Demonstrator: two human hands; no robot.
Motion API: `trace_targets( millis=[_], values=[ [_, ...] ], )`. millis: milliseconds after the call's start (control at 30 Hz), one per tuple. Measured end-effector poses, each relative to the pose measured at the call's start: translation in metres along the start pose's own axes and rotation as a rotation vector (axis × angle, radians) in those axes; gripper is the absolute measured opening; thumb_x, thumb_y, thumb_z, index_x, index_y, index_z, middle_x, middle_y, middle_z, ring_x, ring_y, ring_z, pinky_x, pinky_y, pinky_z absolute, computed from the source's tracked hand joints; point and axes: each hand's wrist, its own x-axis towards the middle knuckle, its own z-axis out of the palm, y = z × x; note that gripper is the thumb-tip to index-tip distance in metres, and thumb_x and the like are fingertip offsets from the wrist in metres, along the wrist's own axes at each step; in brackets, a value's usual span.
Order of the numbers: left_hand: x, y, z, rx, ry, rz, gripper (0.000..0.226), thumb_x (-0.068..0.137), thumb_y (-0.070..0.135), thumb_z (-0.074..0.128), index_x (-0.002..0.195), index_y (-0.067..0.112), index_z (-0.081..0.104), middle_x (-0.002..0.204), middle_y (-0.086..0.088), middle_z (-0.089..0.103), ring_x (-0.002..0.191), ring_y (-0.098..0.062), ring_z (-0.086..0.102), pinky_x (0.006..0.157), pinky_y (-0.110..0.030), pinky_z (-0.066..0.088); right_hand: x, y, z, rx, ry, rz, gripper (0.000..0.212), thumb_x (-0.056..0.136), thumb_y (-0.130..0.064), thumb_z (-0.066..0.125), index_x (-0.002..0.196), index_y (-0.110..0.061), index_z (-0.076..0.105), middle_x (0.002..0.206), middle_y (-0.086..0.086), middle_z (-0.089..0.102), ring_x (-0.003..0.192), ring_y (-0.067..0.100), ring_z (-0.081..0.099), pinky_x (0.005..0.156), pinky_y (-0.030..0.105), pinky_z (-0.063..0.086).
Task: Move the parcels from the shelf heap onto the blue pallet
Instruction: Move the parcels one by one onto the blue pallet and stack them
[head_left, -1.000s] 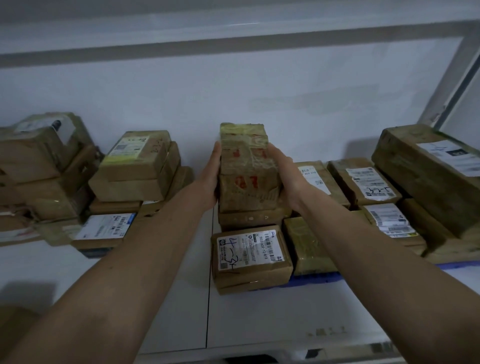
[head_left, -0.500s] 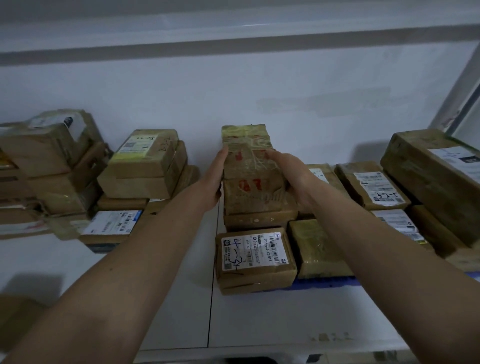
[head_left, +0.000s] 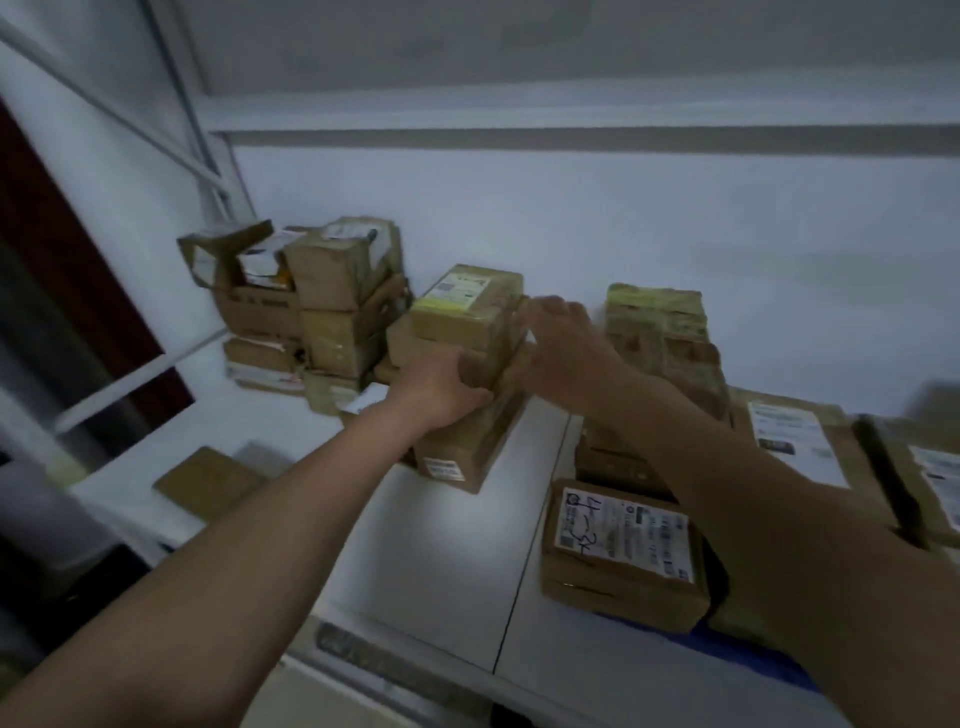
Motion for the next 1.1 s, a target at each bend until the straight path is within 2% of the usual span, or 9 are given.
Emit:
trace_targets(
  millis=[133,233,433,567,700,833,967,1033,1100],
  values=[
    [-0.022,-0.034,-0.013,0.091,0.029,-0.082,0.049,0.079,0.033,0.075,0.124,0.020,0.062,0.125,-0.003,0.064,0.111,-0.023,0.060,0.086,-0.029,0.049,0.008,-0.026,0.038,-0.019,-0.191,-0.077,0.064,0.085,-0.033,0.064,0.138,-0.010,0.036,0.144,0.011,0.033,0.134,0.032,0.028,0.108,0.040,0.027],
    [-0.029,-0.054,-0.023,0.075,0.020,-0.099,0.049,0.080,0.029,0.075,0.127,0.022,0.061,0.130,-0.002,0.060,0.113,-0.023,0.058,0.088,-0.034,0.052,0.010,-0.039,0.059,0.040,-0.265,-0.039,0.074,0.085,-0.036,0.065,0.144,-0.013,0.028,0.148,0.010,0.028,0.138,0.032,0.022,0.111,0.044,0.026],
    [-0.029,-0.098,-0.051,0.123,0.036,-0.122,0.059,0.078,0.036,0.076,0.131,0.018,0.057,0.133,-0.004,0.057,0.117,-0.023,0.055,0.092,-0.033,0.048,0.032,-0.075,0.083,-0.023,-0.362,0.036,0.068,0.087,-0.039,0.063,0.140,-0.013,0.029,0.148,0.013,0.025,0.138,0.037,0.020,0.110,0.051,0.028],
    [-0.026,-0.133,-0.076,0.120,0.014,-0.090,0.052,0.077,0.037,0.077,0.124,0.021,0.063,0.122,-0.001,0.064,0.108,-0.022,0.059,0.090,-0.036,0.051,0.050,-0.107,0.099,-0.050,-0.379,0.056,0.076,0.086,-0.040,0.065,0.145,-0.012,0.026,0.149,0.014,0.025,0.138,0.038,0.021,0.111,0.051,0.028],
    [-0.022,-0.171,-0.100,0.081,0.000,-0.036,0.045,0.079,0.032,0.076,0.122,0.024,0.064,0.122,0.002,0.062,0.110,-0.021,0.058,0.090,-0.032,0.049,0.070,-0.138,0.114,-0.064,-0.369,0.074,0.080,0.085,-0.046,0.064,0.147,-0.014,0.024,0.152,0.012,0.023,0.141,0.038,0.018,0.113,0.051,0.026],
    [-0.016,-0.207,-0.121,0.010,0.000,0.009,0.036,0.084,0.029,0.072,0.117,0.018,0.064,0.117,0.001,0.061,0.112,-0.021,0.057,0.093,-0.033,0.047,0.095,-0.166,0.129,-0.080,-0.339,0.088,0.078,0.085,-0.046,0.064,0.146,-0.014,0.025,0.151,0.011,0.025,0.140,0.036,0.020,0.113,0.050,0.027],
    [-0.002,-0.243,-0.139,-0.036,-0.035,0.018,0.025,0.081,0.020,0.075,0.104,0.011,0.068,0.108,-0.001,0.064,0.105,-0.021,0.060,0.090,-0.032,0.050,0.117,-0.189,0.145,-0.054,-0.307,0.104,0.083,0.085,-0.048,0.063,0.149,-0.016,0.020,0.153,0.011,0.022,0.140,0.036,0.020,0.113,0.050,0.026],
    [0.006,-0.260,-0.144,-0.012,-0.051,0.020,0.017,0.079,0.019,0.075,0.094,0.013,0.069,0.098,0.000,0.066,0.097,-0.020,0.062,0.083,-0.030,0.050,0.126,-0.198,0.155,-0.049,-0.312,0.123,0.084,0.085,-0.048,0.063,0.150,-0.018,0.019,0.154,0.011,0.021,0.141,0.036,0.019,0.113,0.050,0.027],
    [0.014,-0.269,-0.149,-0.016,-0.071,0.026,0.019,0.078,0.020,0.076,0.093,0.012,0.068,0.095,-0.001,0.067,0.094,-0.020,0.063,0.078,-0.029,0.051,0.138,-0.204,0.163,-0.051,-0.312,0.153,0.084,0.083,-0.052,0.063,0.147,-0.019,0.021,0.152,0.011,0.025,0.139,0.036,0.021,0.110,0.049,0.030]
  ],
)
